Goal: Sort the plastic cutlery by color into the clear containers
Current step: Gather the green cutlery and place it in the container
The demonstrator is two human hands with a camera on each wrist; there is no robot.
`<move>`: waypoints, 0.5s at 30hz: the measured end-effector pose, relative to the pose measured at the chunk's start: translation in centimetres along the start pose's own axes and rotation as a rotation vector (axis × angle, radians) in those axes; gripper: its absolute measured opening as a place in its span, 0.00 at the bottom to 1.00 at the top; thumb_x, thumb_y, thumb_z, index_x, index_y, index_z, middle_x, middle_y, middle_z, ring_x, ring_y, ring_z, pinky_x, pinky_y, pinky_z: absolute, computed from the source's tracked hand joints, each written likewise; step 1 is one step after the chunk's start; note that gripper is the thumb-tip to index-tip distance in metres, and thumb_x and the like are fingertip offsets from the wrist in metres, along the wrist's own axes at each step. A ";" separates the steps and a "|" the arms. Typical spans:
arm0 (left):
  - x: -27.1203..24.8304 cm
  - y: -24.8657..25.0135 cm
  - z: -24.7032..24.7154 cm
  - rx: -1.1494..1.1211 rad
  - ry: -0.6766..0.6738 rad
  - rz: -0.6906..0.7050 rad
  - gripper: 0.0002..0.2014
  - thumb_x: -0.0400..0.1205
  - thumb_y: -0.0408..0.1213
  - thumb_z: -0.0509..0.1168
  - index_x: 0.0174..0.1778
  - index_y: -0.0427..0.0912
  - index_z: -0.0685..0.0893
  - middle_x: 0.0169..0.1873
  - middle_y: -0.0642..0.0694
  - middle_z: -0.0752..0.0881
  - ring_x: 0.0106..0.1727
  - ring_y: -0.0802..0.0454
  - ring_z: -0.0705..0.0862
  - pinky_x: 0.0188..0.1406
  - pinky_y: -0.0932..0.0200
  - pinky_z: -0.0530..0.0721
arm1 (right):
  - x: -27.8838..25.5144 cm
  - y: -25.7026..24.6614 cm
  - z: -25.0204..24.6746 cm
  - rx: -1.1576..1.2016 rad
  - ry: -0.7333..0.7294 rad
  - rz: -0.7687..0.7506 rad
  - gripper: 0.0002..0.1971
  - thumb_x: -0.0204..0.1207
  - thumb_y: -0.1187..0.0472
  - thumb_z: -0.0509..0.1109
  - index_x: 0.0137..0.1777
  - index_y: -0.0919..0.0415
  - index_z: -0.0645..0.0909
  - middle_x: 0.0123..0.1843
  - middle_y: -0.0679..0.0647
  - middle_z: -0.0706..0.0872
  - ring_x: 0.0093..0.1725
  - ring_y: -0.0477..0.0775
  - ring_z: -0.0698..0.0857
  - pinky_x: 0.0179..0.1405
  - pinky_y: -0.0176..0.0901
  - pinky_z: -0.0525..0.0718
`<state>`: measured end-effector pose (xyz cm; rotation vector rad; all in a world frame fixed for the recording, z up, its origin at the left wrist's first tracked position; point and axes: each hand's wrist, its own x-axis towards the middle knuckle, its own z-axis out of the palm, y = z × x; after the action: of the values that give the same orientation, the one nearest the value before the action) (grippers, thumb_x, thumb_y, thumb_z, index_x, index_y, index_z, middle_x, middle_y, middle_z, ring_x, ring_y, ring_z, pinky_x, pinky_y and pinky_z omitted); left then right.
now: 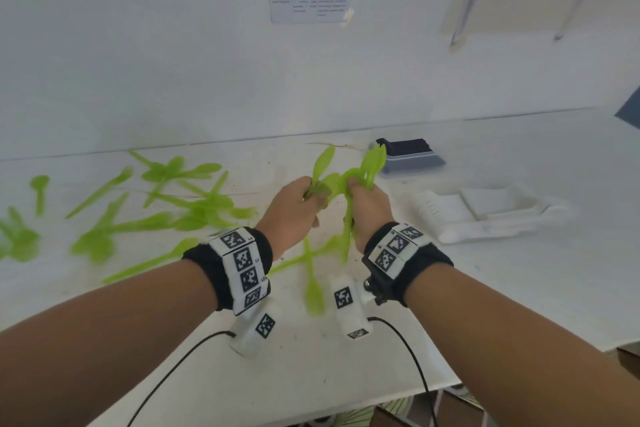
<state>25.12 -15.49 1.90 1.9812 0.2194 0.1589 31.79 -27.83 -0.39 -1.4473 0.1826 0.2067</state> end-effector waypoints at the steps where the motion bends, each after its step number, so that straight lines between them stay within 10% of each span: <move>1: 0.0 -0.1 0.0 0.001 0.010 -0.005 0.08 0.90 0.39 0.61 0.53 0.39 0.82 0.45 0.47 0.88 0.37 0.52 0.85 0.36 0.61 0.78 | 0.3 -0.2 -0.4 0.009 0.025 0.001 0.09 0.85 0.57 0.65 0.44 0.57 0.82 0.32 0.53 0.75 0.30 0.54 0.72 0.29 0.43 0.72; 9: 1.1 0.1 -1.4 -0.173 0.070 -0.245 0.07 0.89 0.43 0.55 0.50 0.44 0.72 0.37 0.46 0.72 0.28 0.53 0.66 0.27 0.58 0.66 | 1.8 -0.4 -0.9 -0.066 -0.155 -0.053 0.12 0.85 0.47 0.69 0.56 0.53 0.88 0.45 0.50 0.88 0.42 0.49 0.82 0.42 0.48 0.79; 15: 0.7 0.9 -0.1 -0.316 -0.028 -0.218 0.01 0.90 0.34 0.55 0.54 0.41 0.71 0.40 0.40 0.83 0.33 0.49 0.79 0.34 0.57 0.77 | 0.5 0.9 2.2 0.034 -0.291 -0.057 0.09 0.85 0.55 0.69 0.49 0.59 0.87 0.40 0.57 0.88 0.38 0.56 0.84 0.41 0.54 0.84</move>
<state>25.85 -15.56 2.76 1.6329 0.3665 0.0223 32.01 -25.53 -1.12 -1.3697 -0.0915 0.3627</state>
